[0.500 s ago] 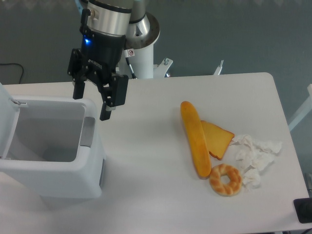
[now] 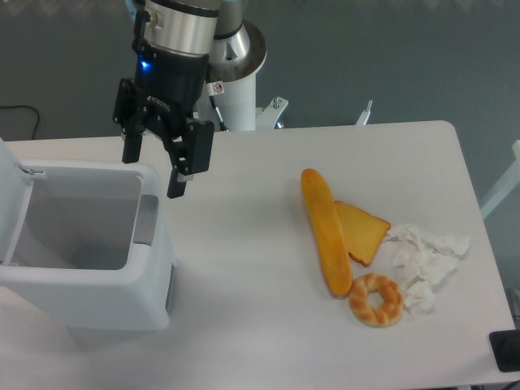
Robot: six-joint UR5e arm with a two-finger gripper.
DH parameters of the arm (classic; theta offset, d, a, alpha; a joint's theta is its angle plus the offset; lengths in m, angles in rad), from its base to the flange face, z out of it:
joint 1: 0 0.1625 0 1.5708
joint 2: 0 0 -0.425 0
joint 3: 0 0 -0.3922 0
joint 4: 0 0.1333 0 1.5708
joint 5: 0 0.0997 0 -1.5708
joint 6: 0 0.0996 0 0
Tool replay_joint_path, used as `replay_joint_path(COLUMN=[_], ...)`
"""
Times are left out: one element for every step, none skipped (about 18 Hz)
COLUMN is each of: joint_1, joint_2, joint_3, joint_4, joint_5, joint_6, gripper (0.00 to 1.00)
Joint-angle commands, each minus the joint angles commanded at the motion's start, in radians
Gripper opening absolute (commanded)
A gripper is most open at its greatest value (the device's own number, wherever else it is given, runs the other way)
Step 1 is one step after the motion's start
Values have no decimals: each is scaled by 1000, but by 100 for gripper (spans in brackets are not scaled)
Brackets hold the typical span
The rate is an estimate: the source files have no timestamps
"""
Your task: Close the trash can
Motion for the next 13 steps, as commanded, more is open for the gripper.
replay_joint_path(joint_1=[0, -2, -2, -3, -3, -6, -6, -8, -8, -8, -8, -8, -8], joint_2=[0, 0, 0, 0, 2, 2, 2, 0, 0, 0, 0, 2, 2], joint_3=[3, 3, 3, 5, 5, 5, 5, 6, 6, 6, 6, 6, 6], joint_4=[0, 3, 11, 18, 26, 26, 26, 26, 26, 26, 26, 26, 26], joint_5=[-2, -3, -3, -5, -5, -5, -5, -5, -5, -5, -5, -5, -5], joint_6=[0, 6, 6, 5, 2, 2, 2, 2, 0, -2, -2, -3, -3], gripper=[100, 100, 100, 100, 100, 100, 100, 100, 100, 100, 100, 100, 100])
